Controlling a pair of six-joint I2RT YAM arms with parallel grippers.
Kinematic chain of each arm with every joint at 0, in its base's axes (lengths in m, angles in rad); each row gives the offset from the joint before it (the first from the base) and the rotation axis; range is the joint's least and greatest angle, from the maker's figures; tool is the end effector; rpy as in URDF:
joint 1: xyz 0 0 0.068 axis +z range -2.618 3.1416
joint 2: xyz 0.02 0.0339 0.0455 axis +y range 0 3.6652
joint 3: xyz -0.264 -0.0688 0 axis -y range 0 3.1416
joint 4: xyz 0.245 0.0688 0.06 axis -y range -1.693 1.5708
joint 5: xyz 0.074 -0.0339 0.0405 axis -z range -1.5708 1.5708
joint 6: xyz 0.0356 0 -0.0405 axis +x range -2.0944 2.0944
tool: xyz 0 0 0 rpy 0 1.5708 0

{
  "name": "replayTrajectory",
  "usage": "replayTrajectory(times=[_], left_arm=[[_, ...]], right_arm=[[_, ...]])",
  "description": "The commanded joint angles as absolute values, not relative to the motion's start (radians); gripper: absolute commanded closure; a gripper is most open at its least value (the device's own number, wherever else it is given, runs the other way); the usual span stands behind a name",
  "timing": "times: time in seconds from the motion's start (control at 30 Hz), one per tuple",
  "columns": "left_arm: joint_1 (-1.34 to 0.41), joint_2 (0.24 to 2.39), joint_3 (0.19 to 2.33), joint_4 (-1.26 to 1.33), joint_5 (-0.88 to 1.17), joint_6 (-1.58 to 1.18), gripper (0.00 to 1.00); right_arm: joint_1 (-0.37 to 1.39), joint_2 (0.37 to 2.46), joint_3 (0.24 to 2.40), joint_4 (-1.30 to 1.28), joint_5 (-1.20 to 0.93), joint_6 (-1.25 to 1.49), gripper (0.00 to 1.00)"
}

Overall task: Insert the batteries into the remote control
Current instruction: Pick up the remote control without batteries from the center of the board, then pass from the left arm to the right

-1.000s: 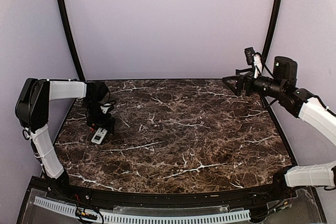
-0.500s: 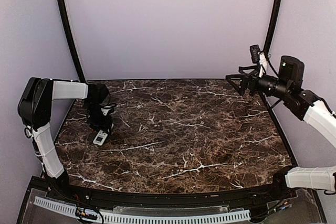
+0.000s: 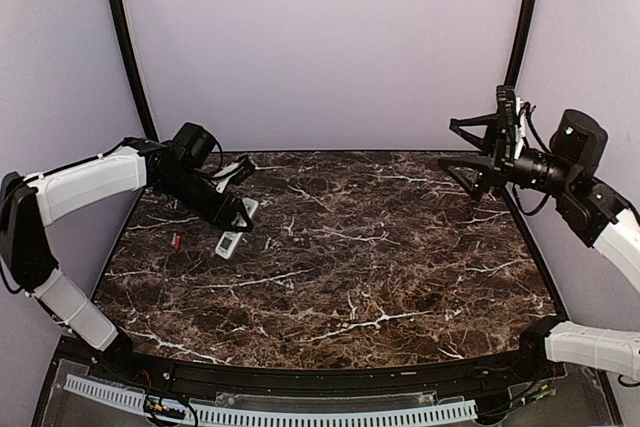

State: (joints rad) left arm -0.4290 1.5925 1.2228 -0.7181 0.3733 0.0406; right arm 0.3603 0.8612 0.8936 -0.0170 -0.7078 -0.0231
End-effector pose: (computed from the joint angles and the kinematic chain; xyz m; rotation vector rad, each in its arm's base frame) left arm 0.2907 -0.1473 0.2500 0.7428 2.5708 -0.6224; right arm 0.1715 0.0893 0.3832 -0.8464 1.3785 0.8097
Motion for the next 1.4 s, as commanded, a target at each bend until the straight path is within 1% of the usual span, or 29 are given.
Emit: replayTrajectory(times=[0.0,0.1,0.17,0.27,0.33,0.43,0.53,0.67,0.77,0.93,1.13,1.3,1.37], left_arm=[[-0.54,1.419,1.257,-0.658,0.556,0.022,1.0],[-0.611,1.374,1.283,-0.66,0.609,0.022,1.0],[-0.669,1.358,1.297,-0.662,0.627,0.028,1.0],[-0.775,1.35,1.316,-0.679,0.633,0.067,1.0],[-0.828,1.357,1.329,-0.703,0.638,0.09,1.0],[-0.906,1.389,1.352,-0.749,0.632,0.116,1.0],[-0.951,1.418,1.385,-0.799,0.635,0.145,1.0],[-0.991,1.445,1.408,-0.821,0.658,0.178,1.0],[-1.004,1.46,1.429,-0.838,0.675,0.2,1.0],[-1.018,1.485,1.459,-0.871,0.68,0.218,1.0],[-1.03,1.494,1.465,-0.884,0.691,0.232,1.0],[-1.038,1.499,1.463,-0.882,0.682,0.231,1.0],[-1.041,1.498,1.463,-0.875,0.689,0.233,1.0]], right_arm=[[0.519,0.843,0.916,0.003,-0.787,-0.278,0.01],[0.733,0.918,1.005,-0.183,-0.656,-0.58,0.01],[0.841,0.97,1.041,-0.279,-0.627,-0.781,0.01],[0.908,1.028,1.076,-0.318,-0.696,-0.964,0.02],[0.938,1.086,1.13,-0.334,-0.691,-1.015,0.04],[1.008,1.185,1.227,-0.456,-0.653,-1.164,0.08],[1.062,1.247,1.278,-0.512,-0.626,-1.226,0.1],[1.109,1.299,1.321,-0.593,-0.608,-1.268,0.19],[1.16,1.347,1.358,-0.65,-0.551,-1.289,0.22],[1.17,1.371,1.341,-0.605,-0.526,-1.304,0.31],[1.169,1.402,1.331,-0.557,-0.498,-1.319,0.34],[1.169,1.431,1.321,-0.534,-0.481,-1.322,0.38],[1.17,1.443,1.322,-0.532,-0.468,-1.324,0.42]])
